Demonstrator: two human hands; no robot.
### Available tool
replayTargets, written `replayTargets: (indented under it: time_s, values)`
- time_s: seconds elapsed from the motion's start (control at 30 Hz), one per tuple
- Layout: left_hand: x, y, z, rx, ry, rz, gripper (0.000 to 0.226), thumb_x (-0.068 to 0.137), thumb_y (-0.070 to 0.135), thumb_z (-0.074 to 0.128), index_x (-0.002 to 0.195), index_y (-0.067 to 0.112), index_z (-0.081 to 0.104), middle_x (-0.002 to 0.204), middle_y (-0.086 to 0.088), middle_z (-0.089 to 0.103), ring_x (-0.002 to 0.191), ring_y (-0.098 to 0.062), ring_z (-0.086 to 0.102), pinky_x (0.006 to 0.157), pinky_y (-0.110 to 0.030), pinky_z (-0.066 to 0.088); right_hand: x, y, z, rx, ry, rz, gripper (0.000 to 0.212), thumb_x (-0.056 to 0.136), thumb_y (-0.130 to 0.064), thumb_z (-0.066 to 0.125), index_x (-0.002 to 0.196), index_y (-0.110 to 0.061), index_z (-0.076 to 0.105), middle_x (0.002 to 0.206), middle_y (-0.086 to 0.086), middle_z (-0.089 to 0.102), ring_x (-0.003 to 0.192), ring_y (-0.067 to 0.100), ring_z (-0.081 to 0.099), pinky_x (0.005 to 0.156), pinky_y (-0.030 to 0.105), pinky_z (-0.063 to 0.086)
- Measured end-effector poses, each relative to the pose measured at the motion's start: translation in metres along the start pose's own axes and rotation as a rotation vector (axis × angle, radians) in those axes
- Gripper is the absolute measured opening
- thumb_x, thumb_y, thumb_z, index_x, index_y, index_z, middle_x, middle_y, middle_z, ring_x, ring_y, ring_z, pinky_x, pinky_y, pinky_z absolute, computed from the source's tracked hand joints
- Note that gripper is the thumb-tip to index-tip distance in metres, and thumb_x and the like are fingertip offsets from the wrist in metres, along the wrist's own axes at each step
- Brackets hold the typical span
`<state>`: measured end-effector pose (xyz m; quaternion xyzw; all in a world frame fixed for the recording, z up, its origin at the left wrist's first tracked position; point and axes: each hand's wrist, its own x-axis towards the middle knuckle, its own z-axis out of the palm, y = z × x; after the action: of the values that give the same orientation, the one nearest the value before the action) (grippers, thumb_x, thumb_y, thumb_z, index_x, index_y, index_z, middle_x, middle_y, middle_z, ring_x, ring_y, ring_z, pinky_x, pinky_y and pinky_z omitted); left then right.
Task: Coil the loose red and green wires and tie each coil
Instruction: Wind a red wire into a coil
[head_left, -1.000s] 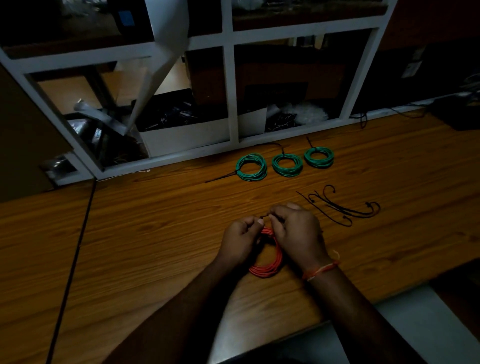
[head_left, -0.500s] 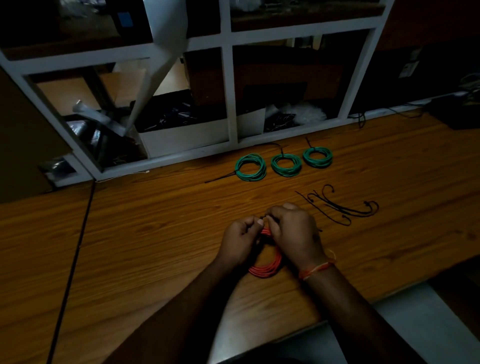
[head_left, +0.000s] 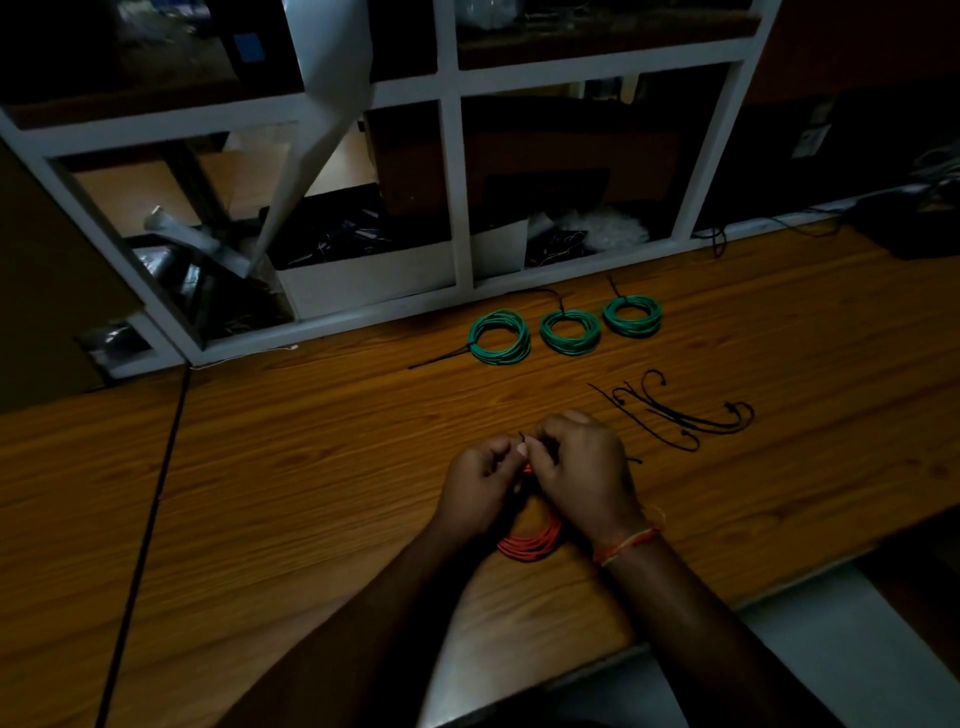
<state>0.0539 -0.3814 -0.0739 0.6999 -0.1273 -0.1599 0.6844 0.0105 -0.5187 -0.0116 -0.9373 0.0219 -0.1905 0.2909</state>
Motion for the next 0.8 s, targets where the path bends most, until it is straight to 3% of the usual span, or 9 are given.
replayTargets:
  time_s: [0.07, 0.13, 0.2, 0.27, 0.4, 0.47, 0.57, 0.7, 0.8]
  values:
    - [-0.001, 0.001, 0.001, -0.002, 0.001, 0.002, 0.045, 0.099, 0.045, 0.059, 0.095, 0.001, 0.065, 0.069, -0.008, 0.055, 0.062, -0.019, 0.047, 0.060, -0.036, 0.033, 0.001, 0.000, 0.000, 0.032, -0.013, 0.032, 0.011, 0.089, -0.025, 0.072, 0.082, -0.017, 0.074, 0.082, -0.001, 0.067, 0.073, 0.015, 0.064, 0.061, 0.031, 0.053]
    - [-0.002, 0.003, 0.003, -0.032, 0.003, -0.010, 0.042, 0.100, 0.042, 0.060, 0.095, 0.000, 0.064, 0.068, -0.011, 0.053, 0.061, -0.020, 0.045, 0.059, -0.037, 0.033, 0.005, 0.001, -0.007, 0.255, -0.012, 0.177, 0.021, 0.093, -0.030, 0.070, 0.074, -0.020, 0.072, 0.068, -0.011, 0.065, 0.065, 0.002, 0.061, 0.057, 0.021, 0.046]
    - [-0.004, 0.004, 0.004, -0.040, 0.011, -0.024, 0.034, 0.101, 0.037, 0.060, 0.090, 0.005, 0.063, 0.063, -0.006, 0.049, 0.060, -0.022, 0.042, 0.060, -0.041, 0.032, 0.014, 0.003, -0.013, 0.416, -0.013, 0.345, 0.026, 0.096, -0.030, 0.068, 0.071, -0.020, 0.070, 0.064, -0.014, 0.064, 0.063, -0.002, 0.058, 0.061, 0.022, 0.046]
    - [-0.004, 0.002, 0.004, -0.046, 0.011, -0.029, 0.027, 0.102, 0.031, 0.059, 0.089, 0.010, 0.066, 0.062, -0.005, 0.049, 0.059, -0.023, 0.043, 0.060, -0.042, 0.033, 0.025, 0.007, -0.013, 0.444, -0.093, 0.484, 0.021, 0.094, -0.025, 0.070, 0.077, -0.013, 0.075, 0.075, 0.000, 0.073, 0.072, 0.009, 0.065, 0.070, 0.030, 0.052]
    - [-0.006, 0.003, 0.003, -0.059, 0.004, 0.002, 0.025, 0.105, 0.024, 0.056, 0.089, 0.006, 0.066, 0.063, -0.007, 0.049, 0.058, -0.020, 0.045, 0.057, -0.033, 0.036, 0.038, 0.010, -0.004, 0.643, -0.246, 0.668, 0.017, 0.084, -0.022, 0.077, 0.078, -0.005, 0.077, 0.082, 0.019, 0.076, 0.071, 0.028, 0.069, 0.070, 0.042, 0.057]
    - [-0.008, 0.005, 0.003, -0.051, -0.003, 0.027, 0.028, 0.103, 0.028, 0.057, 0.089, 0.005, 0.065, 0.062, -0.005, 0.050, 0.056, -0.018, 0.045, 0.055, -0.030, 0.035, 0.039, 0.011, -0.002, 0.704, -0.306, 0.676, 0.019, 0.082, -0.018, 0.078, 0.077, 0.000, 0.074, 0.076, 0.022, 0.073, 0.065, 0.028, 0.067, 0.066, 0.039, 0.053]
    - [-0.009, 0.005, 0.003, -0.073, -0.003, 0.031, 0.029, 0.102, 0.028, 0.057, 0.090, 0.002, 0.065, 0.061, -0.004, 0.050, 0.055, -0.018, 0.045, 0.056, -0.030, 0.035, 0.040, 0.011, 0.000, 0.766, -0.351, 0.662, 0.027, 0.087, -0.003, 0.072, 0.062, -0.009, 0.064, 0.059, 0.007, 0.063, 0.056, 0.020, 0.059, 0.059, 0.030, 0.048]
    - [-0.008, 0.002, 0.003, -0.114, 0.010, -0.009, 0.030, 0.105, 0.023, 0.057, 0.095, -0.004, 0.064, 0.060, -0.001, 0.051, 0.054, -0.017, 0.045, 0.057, -0.032, 0.035, 0.044, 0.007, 0.008, 0.645, -0.277, 0.577, 0.025, 0.097, -0.009, 0.063, 0.072, -0.013, 0.064, 0.076, 0.009, 0.067, 0.076, 0.026, 0.066, 0.076, 0.042, 0.055]
    - [-0.008, 0.002, 0.003, -0.126, 0.003, -0.029, 0.031, 0.102, 0.029, 0.059, 0.098, -0.001, 0.065, 0.058, -0.001, 0.052, 0.054, -0.019, 0.046, 0.058, -0.034, 0.036, 0.049, 0.003, 0.006, 0.485, -0.157, 0.503, 0.020, 0.101, -0.015, 0.058, 0.084, -0.019, 0.067, 0.087, 0.002, 0.069, 0.086, 0.018, 0.065, 0.078, 0.032, 0.052]
